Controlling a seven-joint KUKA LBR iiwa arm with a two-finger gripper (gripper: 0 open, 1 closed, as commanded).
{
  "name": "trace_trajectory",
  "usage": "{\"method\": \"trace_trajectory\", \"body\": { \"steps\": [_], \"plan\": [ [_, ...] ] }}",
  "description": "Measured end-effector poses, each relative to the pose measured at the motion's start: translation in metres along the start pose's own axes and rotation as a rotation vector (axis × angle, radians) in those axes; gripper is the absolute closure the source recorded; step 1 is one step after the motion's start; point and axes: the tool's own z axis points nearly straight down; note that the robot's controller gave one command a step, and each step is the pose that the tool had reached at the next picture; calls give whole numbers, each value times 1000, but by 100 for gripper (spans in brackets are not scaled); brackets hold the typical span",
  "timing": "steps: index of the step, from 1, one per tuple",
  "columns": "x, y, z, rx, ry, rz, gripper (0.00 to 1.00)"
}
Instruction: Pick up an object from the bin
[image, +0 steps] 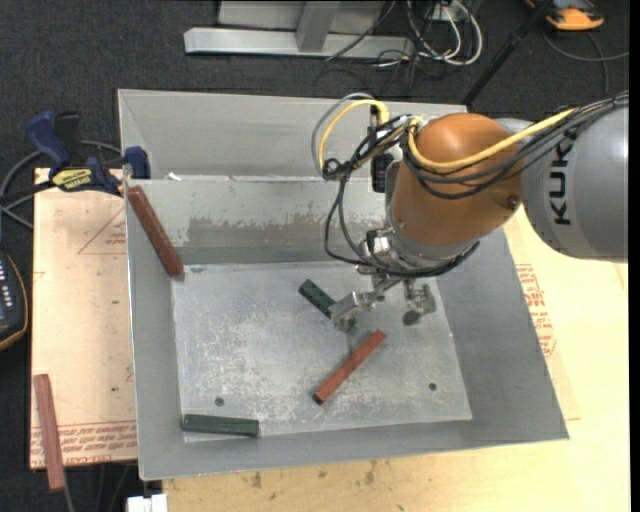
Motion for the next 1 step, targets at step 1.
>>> {"method": "trace_trajectory", "body": {
  "steps": [1],
  "plan": [
    [-21, -35, 93, -4, -1, 69, 0]
  ]
}}
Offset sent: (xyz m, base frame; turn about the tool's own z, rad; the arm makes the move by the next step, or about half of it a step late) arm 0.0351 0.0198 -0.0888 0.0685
